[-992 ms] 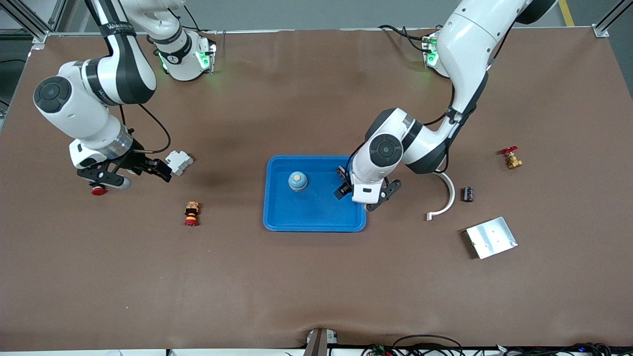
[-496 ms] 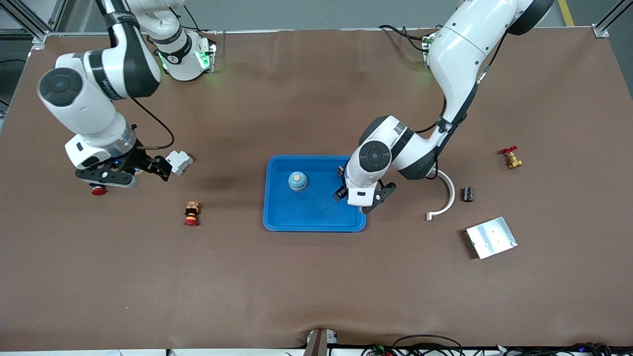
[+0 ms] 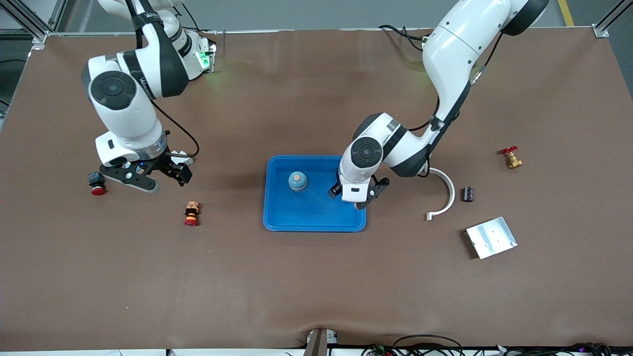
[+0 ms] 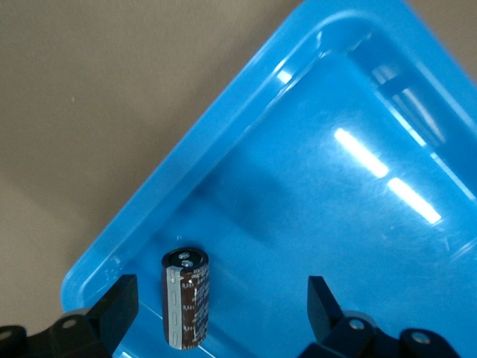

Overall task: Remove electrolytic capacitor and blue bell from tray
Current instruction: 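Return the right gripper to the tray while the left gripper returns there too, then grip the bell with the right gripper while the left gripper grips the capacitor, then carry the bell with the right gripper while the left gripper carries the capacitor, then place the bell with the right gripper while the left gripper places the capacitor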

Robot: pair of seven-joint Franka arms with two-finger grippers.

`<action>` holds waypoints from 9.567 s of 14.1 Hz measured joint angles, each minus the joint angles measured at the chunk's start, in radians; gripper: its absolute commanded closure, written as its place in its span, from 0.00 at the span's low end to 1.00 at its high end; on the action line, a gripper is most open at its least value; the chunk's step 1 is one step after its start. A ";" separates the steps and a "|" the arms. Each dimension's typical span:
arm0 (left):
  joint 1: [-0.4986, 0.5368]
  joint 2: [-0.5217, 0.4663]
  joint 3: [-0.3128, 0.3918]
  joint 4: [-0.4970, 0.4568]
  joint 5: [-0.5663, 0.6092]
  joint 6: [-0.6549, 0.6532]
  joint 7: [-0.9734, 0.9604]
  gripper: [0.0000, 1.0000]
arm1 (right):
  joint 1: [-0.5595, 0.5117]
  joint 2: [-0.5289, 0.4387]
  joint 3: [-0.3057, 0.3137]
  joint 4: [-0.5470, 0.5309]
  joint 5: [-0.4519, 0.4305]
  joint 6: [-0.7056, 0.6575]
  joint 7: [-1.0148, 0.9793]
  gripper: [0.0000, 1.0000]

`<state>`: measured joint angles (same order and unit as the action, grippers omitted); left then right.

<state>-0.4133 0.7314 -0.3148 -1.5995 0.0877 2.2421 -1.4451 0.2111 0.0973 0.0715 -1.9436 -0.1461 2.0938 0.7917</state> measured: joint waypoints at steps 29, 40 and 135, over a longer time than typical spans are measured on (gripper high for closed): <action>-0.036 0.058 0.003 0.010 0.000 0.001 -0.067 1.00 | 0.403 0.348 0.004 0.053 0.111 0.301 0.728 0.00; 0.083 -0.033 0.004 0.076 0.007 -0.215 0.276 1.00 | 0.447 0.510 0.002 0.179 -0.033 0.301 0.927 0.00; 1.192 -0.543 -0.575 -0.427 0.028 -0.188 1.262 0.00 | -0.312 0.280 -0.008 -0.300 0.168 0.637 -0.568 1.00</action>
<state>0.7791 0.1881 -0.8903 -2.0262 0.1162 2.0537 -0.1832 -0.1009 0.3772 0.0636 -2.2432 0.0220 2.7304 0.2236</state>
